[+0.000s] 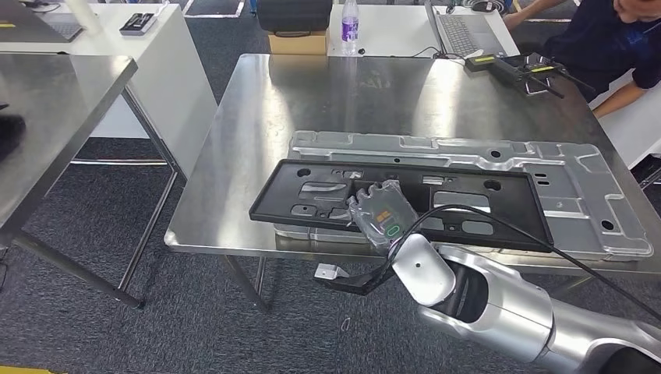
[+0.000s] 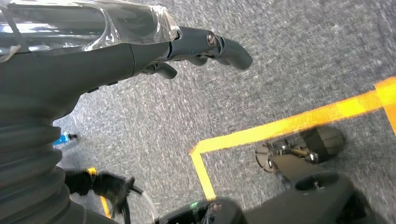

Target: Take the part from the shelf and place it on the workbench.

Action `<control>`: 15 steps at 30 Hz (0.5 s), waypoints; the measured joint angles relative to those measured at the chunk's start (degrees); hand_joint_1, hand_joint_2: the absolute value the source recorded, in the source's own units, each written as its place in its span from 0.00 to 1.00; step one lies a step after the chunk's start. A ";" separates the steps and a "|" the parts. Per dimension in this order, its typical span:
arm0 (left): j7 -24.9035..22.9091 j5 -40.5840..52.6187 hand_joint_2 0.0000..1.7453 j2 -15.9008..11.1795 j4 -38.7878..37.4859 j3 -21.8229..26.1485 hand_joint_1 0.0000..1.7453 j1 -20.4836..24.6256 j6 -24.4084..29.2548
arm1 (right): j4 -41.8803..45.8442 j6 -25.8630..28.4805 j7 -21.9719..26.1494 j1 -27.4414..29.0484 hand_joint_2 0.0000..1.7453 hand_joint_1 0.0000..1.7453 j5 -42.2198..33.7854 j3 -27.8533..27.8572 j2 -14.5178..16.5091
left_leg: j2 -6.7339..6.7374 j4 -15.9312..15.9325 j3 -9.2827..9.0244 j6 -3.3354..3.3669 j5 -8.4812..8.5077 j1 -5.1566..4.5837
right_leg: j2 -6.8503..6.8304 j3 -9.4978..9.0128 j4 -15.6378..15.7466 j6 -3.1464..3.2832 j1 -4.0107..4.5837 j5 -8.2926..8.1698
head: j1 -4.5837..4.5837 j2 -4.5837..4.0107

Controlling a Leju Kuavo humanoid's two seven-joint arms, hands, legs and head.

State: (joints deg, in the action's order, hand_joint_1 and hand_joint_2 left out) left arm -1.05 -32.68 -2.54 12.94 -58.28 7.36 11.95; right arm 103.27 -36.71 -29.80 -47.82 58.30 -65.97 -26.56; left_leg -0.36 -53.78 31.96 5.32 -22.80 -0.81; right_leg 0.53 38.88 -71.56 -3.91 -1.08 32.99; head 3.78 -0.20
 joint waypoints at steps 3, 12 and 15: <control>0.00 0.00 1.00 0.04 0.00 -0.02 0.00 -0.35 -0.01 | 0.00 -0.02 -0.01 0.29 1.00 1.00 -0.08 -0.04 -0.04 | -0.20 -0.25 -1.69 -0.87 -1.58 0.57 | -0.12 0.37 4.83 -0.89 -0.49 -4.79 | -0.01 0.00; -0.03 0.14 1.00 -0.09 -0.02 -0.02 0.00 -0.29 -0.03 | -0.04 0.10 0.14 0.02 1.00 1.00 -0.21 0.02 -0.09 | -0.06 -6.19 -0.76 -3.89 -6.30 0.92 | -0.17 -3.93 15.19 1.83 -0.95 -9.21 | 0.09 0.00; -0.20 0.26 1.00 -0.09 -0.02 -0.03 0.00 -0.40 -0.05 | -0.04 0.10 0.16 0.09 1.00 1.00 -0.37 -0.01 -0.05 | -0.03 -17.07 6.36 -4.49 -9.77 1.16 | -0.16 -4.78 15.19 2.20 -0.71 -8.17 | 0.19 0.00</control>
State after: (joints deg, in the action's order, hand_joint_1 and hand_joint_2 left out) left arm -1.24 -32.42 -2.63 12.92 -58.30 6.96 11.90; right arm 103.23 -36.61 -29.64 -47.72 57.93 -65.98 -26.62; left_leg -0.38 -70.86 38.32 0.84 -32.56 0.35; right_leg 0.37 34.10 -56.37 -1.71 -1.79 24.82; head 3.97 -0.20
